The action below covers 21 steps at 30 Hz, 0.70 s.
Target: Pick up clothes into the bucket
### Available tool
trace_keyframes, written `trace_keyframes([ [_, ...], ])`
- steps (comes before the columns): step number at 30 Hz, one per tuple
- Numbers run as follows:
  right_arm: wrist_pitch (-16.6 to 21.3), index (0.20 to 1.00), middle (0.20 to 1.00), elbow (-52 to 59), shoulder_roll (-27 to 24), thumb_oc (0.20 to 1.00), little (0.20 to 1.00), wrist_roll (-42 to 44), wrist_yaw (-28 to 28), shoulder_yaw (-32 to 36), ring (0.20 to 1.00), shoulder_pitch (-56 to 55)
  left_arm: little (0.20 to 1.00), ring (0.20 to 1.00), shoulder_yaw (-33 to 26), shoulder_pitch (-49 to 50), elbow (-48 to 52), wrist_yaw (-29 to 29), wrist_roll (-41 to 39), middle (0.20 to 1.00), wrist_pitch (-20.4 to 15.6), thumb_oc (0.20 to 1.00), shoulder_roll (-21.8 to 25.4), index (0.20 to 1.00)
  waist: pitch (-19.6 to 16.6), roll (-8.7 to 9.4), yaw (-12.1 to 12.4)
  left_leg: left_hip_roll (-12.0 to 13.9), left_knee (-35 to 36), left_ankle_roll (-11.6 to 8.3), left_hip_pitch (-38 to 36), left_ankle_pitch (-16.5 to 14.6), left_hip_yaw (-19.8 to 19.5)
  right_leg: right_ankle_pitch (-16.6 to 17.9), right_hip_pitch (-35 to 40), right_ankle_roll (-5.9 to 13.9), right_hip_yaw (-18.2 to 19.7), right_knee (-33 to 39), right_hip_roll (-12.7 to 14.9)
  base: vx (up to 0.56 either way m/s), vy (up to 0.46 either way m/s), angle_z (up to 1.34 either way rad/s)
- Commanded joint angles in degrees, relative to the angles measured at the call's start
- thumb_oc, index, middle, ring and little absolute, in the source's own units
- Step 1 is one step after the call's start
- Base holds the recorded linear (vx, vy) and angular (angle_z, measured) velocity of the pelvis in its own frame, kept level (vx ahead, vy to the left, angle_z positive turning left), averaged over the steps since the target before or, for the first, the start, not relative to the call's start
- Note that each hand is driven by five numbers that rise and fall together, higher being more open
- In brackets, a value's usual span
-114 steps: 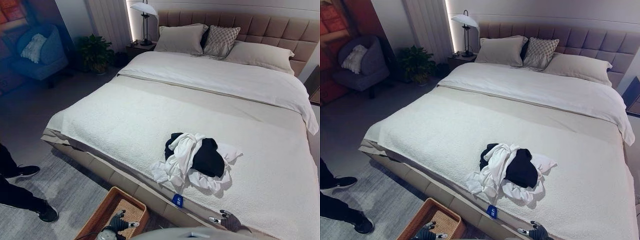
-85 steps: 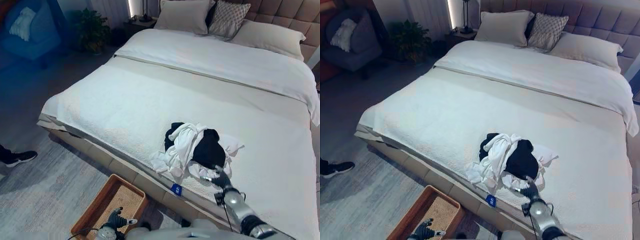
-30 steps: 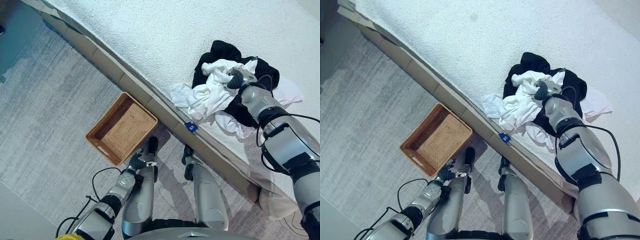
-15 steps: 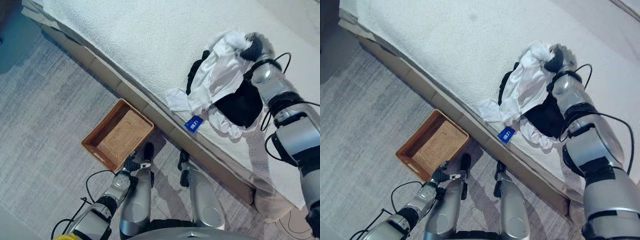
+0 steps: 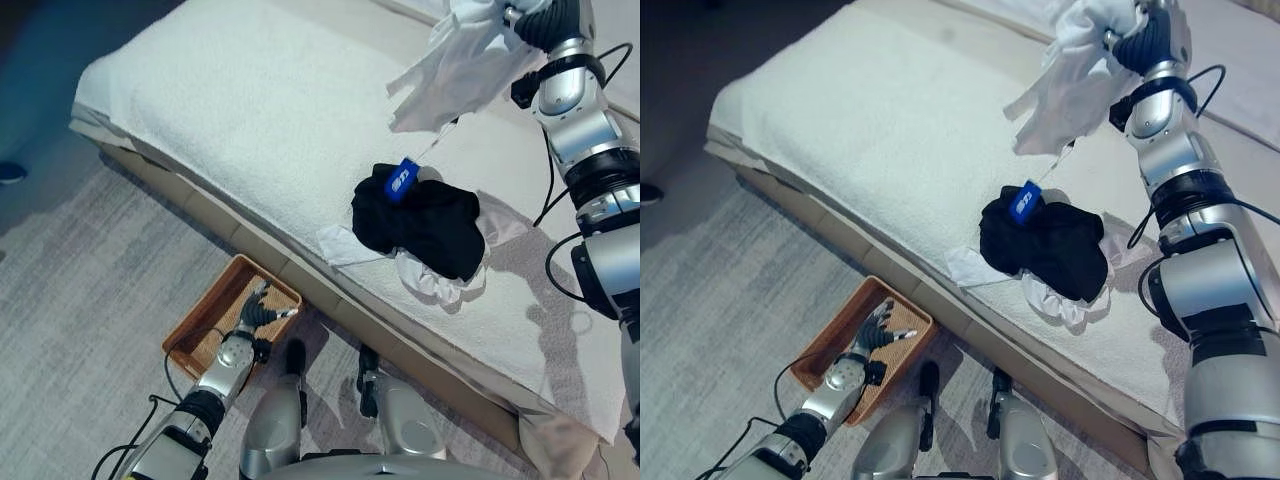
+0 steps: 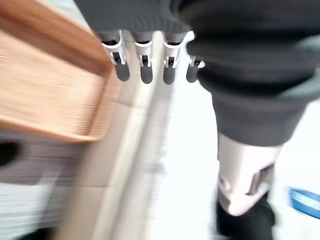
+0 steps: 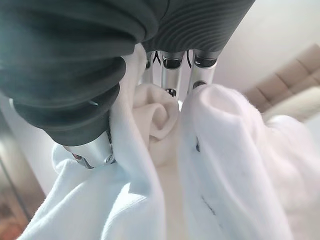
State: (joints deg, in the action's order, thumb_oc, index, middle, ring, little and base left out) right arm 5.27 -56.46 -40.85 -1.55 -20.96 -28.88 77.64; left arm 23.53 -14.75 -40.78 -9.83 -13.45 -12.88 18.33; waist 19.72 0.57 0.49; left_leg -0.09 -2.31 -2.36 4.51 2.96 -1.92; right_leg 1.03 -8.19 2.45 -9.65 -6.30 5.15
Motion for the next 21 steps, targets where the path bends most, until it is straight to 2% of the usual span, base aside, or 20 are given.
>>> trace_keyframes([
  [1, 2.93, 0.200, 0.200, 6.22, -2.00, 0.200, 0.200, 1.81, -0.32, -1.90, 0.200, -0.92, 1.000, 1.000, 1.08, 1.50, 8.89, 2.09, -3.04, 1.000, -3.03, 1.000, 3.17, 1.000, -7.05, 2.65, -0.86, -0.03, -5.62, -2.02, 1.46, -4.69, -0.77, -3.72, 4.19, 4.66, -1.33, -1.66, 3.37, 0.08, 0.000, -0.07],
  [2, 3.42, 0.200, 0.200, 8.74, -2.23, 0.200, 0.200, 3.41, 1.09, -1.61, 0.200, -2.57, 1.000, 1.000, 0.58, 0.79, 14.78, 2.40, -2.18, 1.000, -3.28, 1.000, 5.48, 1.000, -8.47, 2.73, -1.46, 0.12, -5.74, -2.03, 0.96, -4.80, -0.34, -3.67, 4.83, 4.67, -1.11, -1.26, 3.37, 0.06, -0.002, -0.04],
  [4, 3.52, 0.200, 0.200, 10.38, -2.07, 0.200, 0.200, 4.50, 1.86, -1.17, 0.200, -4.05, 1.000, 1.000, 0.01, 0.59, 17.34, 2.39, -2.12, 1.000, -3.08, 1.000, 6.35, 1.000, -9.02, 2.87, -1.62, 0.19, -5.83, -2.00, 0.42, -5.07, -0.16, -3.79, 5.36, 4.63, -1.07, -1.13, 3.32, 0.06, -0.001, -0.06],
  [5, 3.42, 0.200, 0.200, 14.10, -2.36, 0.200, 0.200, 5.94, 5.01, -1.91, 0.200, -6.35, 1.000, 1.000, -1.25, -0.78, 22.43, 2.27, -1.82, 1.000, -2.57, 1.000, 8.18, 1.000, -10.28, 3.10, -2.11, 0.35, -5.71, -1.99, -0.85, -5.48, 0.44, -3.87, 6.64, 4.67, -0.61, -0.55, 3.18, 0.07, -0.004, -0.11],
  [7, 3.23, 0.200, 0.200, 15.65, -2.60, 0.200, 0.200, 6.81, 6.49, -2.41, 0.200, -7.51, 1.000, 1.000, -1.87, -1.46, 24.59, 2.08, -1.79, 1.000, -2.46, 1.000, 8.71, 1.000, -10.89, 3.17, -2.32, 0.42, -5.73, -1.97, -1.34, -5.67, 0.72, -3.91, 7.17, 4.69, -0.41, -0.28, 3.14, 0.07, -0.009, -0.19],
  [10, 2.66, 0.200, 0.200, 23.92, -5.47, 0.200, 0.200, 11.07, 13.78, -5.42, 0.200, -11.83, 1.000, 1.000, -3.40, -3.84, 31.67, 2.02, -1.07, 1.000, -1.68, 1.000, 10.62, 1.000, -13.02, 3.69, -3.02, 0.75, -4.99, -1.94, -3.26, -6.03, 1.67, -3.76, 8.89, 4.77, 0.18, 1.03, 2.95, 0.04, -0.013, -0.11],
  [11, 2.59, 0.200, 0.200, 24.04, -5.56, 0.200, 0.200, 11.10, 13.83, -5.36, 0.200, -11.92, 1.000, 1.000, -3.38, -3.82, 31.74, 2.02, -1.06, 1.000, -1.63, 1.000, 10.61, 1.000, -12.99, 3.67, -2.96, 0.76, -4.95, -1.95, -3.34, -6.04, 1.69, -3.75, 8.96, 4.77, 0.19, 1.08, 2.93, 0.03, -0.015, -0.11],
  [12, 2.32, 0.200, 0.200, 27.85, -7.72, 0.200, 0.200, 14.83, 17.98, -7.46, 0.200, -13.99, 1.000, 1.000, -2.81, -6.15, 33.31, 2.26, -0.02, 1.000, -1.42, 1.000, 11.48, 1.000, -14.17, 3.86, -3.35, 0.86, -4.31, -1.99, -4.15, -6.10, 2.08, -3.58, 9.63, 4.91, 0.47, 1.93, 2.93, 0.03, -0.007, -0.18],
  [13, 2.27, 0.200, 0.200, 27.93, -7.82, 0.200, 0.200, 14.88, 18.02, -7.41, 0.200, -14.06, 1.000, 1.000, -2.76, -6.16, 33.32, 2.25, -0.01, 1.000, -1.41, 1.000, 11.45, 1.000, -14.13, 3.84, -3.27, 0.87, -4.25, -1.99, -4.25, -6.09, 2.10, -3.55, 9.71, 4.91, 0.49, 1.99, 2.92, 0.04, -0.004, -0.14],
  [14, 1.98, 0.200, 0.200, 30.26, -9.46, 0.200, 0.200, 18.30, 21.51, -9.08, 0.200, -15.10, 1.000, 1.000, -2.13, -8.46, 32.10, 1.84, 2.16, 1.000, -1.10, 1.000, 11.65, 1.000, -15.03, 4.04, -3.47, 0.95, -3.78, -2.01, -4.82, -6.14, 2.50, -3.33, 10.31, 5.03, 0.72, 2.60, 2.87, 0.02, 0.003, -0.07],
  [15, 1.96, 0.200, 0.200, 30.28, -9.55, 0.200, 0.200, 18.35, 21.55, -9.10, 0.200, -15.07, 1.000, 1.000, -2.08, -8.55, 32.00, 1.81, 2.20, 1.000, -1.14, 1.000, 11.57, 1.000, -14.97, 4.00, -3.41, 0.96, -3.74, -2.01, -4.87, -6.14, 2.52, -3.32, 10.35, 5.04, 0.74, 2.63, 2.87, 0.03, 0.004, -0.09],
  [16, 1.77, 0.200, 0.200, 33.46, -10.85, 0.200, 0.200, 22.99, 24.82, -11.16, 0.200, -15.31, 1.000, 1.000, -0.50, -12.12, 30.86, 1.09, 6.46, 1.000, -0.84, 1.000, 12.09, 1.000, -15.63, 4.22, -3.72, 1.02, -3.62, -2.03, -5.22, -6.21, 2.79, -3.10, 10.71, 5.13, 0.85, 3.00, 2.90, 0.02, 0.003, -0.14],
  [21, 0.90, 0.200, 0.200, 40.13, -13.08, 0.200, 0.200, 32.04, 29.03, -13.24, 0.200, -16.98, 1.000, 1.000, 2.77, -16.70, 28.43, 1.44, 7.17, 1.000, -0.09, 1.000, 10.22, 1.000, -16.21, 4.32, -3.99, 1.11, -3.50, -2.00, -6.29, -6.49, 3.23, -2.73, 11.91, 5.23, 1.11, 3.65, 2.99, 0.01, 0.006, -0.05],
])
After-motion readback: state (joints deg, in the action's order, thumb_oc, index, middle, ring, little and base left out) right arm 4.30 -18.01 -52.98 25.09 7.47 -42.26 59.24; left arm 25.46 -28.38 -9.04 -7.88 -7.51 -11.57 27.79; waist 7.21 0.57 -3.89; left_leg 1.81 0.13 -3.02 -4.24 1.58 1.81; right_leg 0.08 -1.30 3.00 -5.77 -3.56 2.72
